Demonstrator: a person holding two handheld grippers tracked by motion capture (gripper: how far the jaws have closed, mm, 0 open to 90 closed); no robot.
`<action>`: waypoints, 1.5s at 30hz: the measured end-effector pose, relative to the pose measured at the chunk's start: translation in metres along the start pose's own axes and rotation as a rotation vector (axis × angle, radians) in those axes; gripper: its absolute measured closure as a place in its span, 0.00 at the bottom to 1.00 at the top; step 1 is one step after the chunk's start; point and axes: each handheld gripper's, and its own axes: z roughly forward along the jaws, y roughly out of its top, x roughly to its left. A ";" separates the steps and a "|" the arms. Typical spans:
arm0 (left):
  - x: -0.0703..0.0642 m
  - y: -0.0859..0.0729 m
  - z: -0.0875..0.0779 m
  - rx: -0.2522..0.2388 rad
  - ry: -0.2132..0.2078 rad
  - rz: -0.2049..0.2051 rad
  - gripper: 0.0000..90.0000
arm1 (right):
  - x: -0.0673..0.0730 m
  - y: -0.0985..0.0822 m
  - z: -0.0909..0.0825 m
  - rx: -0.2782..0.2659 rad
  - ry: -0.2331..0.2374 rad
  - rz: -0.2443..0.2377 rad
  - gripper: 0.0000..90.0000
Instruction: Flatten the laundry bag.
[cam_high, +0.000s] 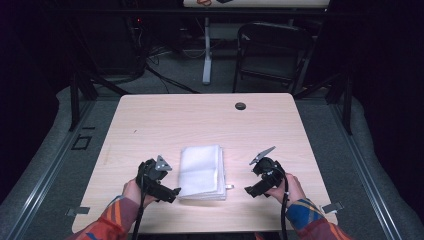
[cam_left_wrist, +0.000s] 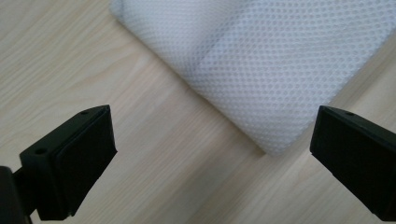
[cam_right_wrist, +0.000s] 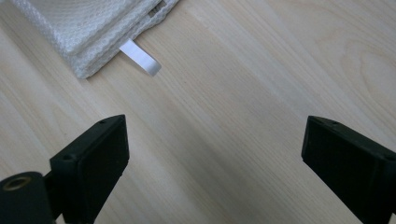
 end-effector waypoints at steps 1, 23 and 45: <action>-0.004 0.004 0.003 0.001 -0.011 0.018 0.00 | 0.002 0.002 0.002 -0.004 -0.002 -0.003 0.09; -0.031 0.026 0.031 0.023 -0.081 0.153 0.09 | 0.011 0.014 0.012 0.015 0.018 -0.028 0.10; -0.047 0.035 0.057 0.107 -0.115 0.275 0.37 | 0.016 0.014 0.014 0.040 0.043 -0.054 0.14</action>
